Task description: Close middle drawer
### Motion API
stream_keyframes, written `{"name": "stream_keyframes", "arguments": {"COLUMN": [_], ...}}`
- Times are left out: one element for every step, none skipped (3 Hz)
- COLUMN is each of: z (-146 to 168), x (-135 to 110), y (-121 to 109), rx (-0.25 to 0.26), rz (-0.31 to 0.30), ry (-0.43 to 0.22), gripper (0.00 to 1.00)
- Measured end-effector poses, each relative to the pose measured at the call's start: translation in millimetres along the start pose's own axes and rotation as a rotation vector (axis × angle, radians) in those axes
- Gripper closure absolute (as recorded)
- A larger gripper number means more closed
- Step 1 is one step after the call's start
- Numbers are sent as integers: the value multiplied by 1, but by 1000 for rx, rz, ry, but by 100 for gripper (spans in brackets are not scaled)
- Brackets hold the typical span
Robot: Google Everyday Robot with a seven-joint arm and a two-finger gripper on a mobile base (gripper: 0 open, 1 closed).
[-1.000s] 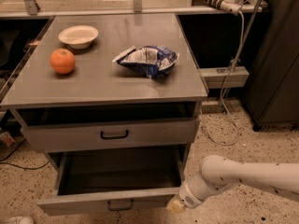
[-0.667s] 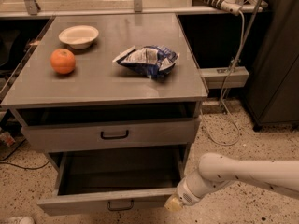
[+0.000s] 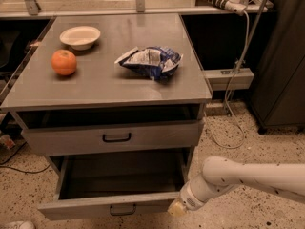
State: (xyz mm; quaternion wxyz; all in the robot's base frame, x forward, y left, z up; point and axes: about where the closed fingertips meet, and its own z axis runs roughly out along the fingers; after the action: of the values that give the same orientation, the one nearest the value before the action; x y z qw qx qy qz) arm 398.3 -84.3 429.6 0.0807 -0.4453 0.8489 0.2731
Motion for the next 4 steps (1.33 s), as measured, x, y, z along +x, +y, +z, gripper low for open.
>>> {"name": "stream_keyframes", "arguments": {"z": [0,0,0,0], "x": [0,0,0,0], "y": [0,0,0,0], "rx": [0,0,0,-1], "rz": [0,0,0,0], "ry": [0,0,0,0], "gripper": [34,11,0,0]}}
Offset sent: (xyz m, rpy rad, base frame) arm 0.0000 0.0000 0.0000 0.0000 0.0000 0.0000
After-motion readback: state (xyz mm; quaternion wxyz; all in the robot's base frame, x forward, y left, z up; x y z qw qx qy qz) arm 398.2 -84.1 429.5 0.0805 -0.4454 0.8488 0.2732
